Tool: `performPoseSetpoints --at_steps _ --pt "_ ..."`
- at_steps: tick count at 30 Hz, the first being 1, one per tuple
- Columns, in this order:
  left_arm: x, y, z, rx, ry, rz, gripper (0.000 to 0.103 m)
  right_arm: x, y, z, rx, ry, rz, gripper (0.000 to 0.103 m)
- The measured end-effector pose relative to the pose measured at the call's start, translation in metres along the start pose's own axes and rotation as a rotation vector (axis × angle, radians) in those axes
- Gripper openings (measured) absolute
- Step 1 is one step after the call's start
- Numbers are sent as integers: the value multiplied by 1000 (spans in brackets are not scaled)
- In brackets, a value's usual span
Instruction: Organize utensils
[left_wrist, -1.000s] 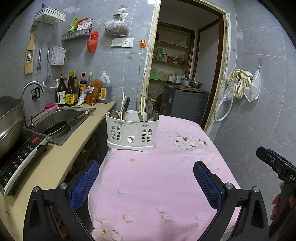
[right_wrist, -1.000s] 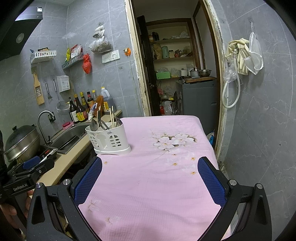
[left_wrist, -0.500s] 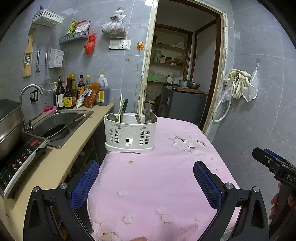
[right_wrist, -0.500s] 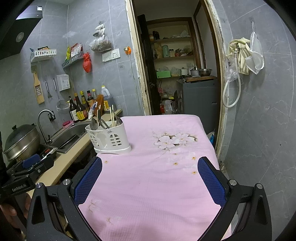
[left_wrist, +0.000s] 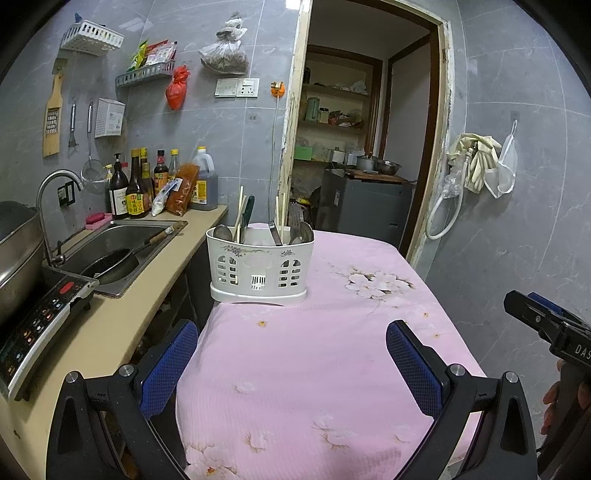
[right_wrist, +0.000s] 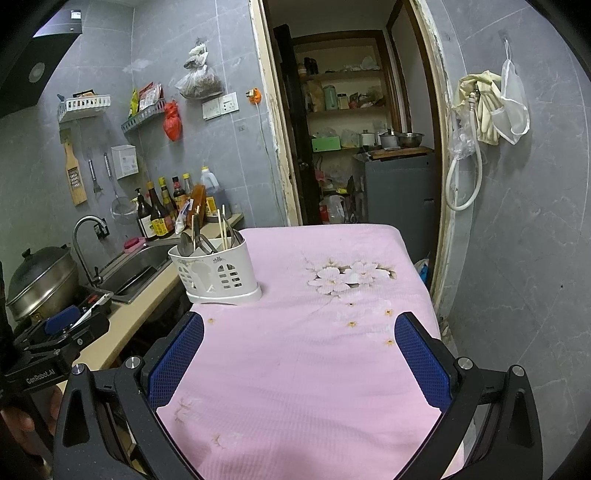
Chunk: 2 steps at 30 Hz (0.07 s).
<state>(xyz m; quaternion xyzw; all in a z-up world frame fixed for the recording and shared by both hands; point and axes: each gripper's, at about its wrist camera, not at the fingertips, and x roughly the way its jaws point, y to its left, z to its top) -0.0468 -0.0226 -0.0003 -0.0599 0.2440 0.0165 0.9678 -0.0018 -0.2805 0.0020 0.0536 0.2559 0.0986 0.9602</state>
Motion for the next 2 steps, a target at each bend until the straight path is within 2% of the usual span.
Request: performPoseSetpoints --at_steps 2 --pt "4 1 0 1 7 0 103 2 1 -1 0 5 -2 102"
